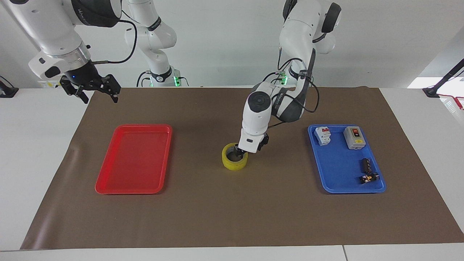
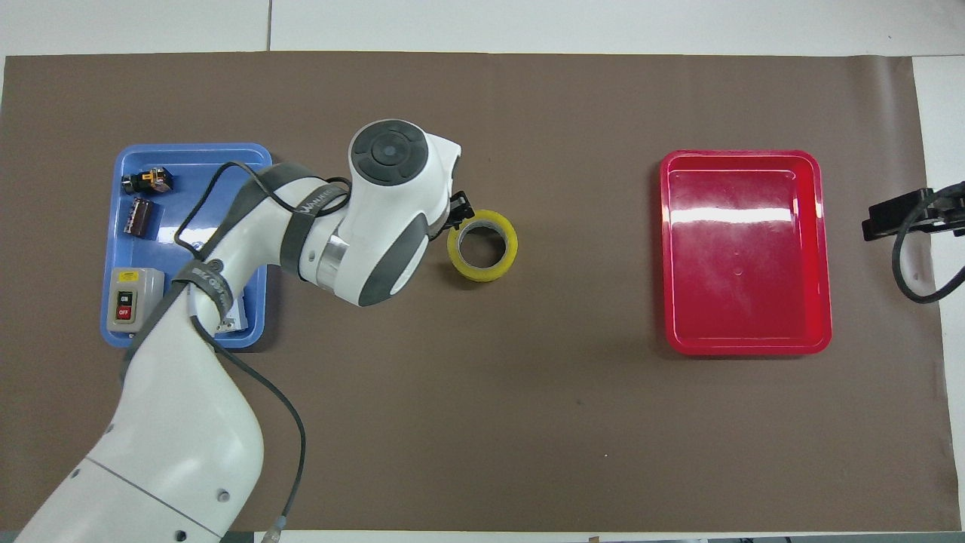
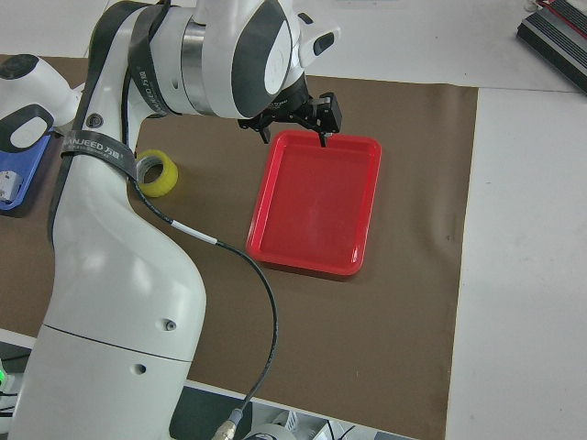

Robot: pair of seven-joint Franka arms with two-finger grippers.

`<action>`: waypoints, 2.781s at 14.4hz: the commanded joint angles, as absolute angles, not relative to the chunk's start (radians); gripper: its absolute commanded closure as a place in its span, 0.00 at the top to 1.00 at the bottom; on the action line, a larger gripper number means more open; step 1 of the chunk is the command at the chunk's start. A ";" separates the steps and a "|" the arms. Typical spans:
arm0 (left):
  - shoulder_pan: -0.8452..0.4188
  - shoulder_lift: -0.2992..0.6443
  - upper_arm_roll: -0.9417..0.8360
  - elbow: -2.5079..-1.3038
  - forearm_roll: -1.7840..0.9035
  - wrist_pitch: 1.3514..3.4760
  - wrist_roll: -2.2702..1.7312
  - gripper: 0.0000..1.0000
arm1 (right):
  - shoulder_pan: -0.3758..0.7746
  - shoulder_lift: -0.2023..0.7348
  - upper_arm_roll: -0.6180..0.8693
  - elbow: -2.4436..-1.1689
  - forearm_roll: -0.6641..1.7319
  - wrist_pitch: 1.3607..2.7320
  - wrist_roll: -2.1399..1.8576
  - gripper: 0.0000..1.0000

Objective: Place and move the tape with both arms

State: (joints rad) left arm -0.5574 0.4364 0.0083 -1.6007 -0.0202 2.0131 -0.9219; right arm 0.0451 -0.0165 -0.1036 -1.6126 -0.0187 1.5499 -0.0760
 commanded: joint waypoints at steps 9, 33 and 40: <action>-0.080 0.045 0.009 -1.652 -0.005 1.531 -0.180 1.00 | 0.394 0.151 -0.087 -1.678 0.011 1.830 0.300 1.00; -0.061 -0.002 0.008 -1.643 -0.018 1.483 -0.081 1.00 | 0.537 0.494 -0.020 -1.758 0.023 2.364 0.198 0.87; 0.020 -0.011 -0.063 -1.649 -0.017 1.491 -0.080 1.00 | 0.548 0.488 -0.020 -1.784 0.021 2.381 0.201 0.00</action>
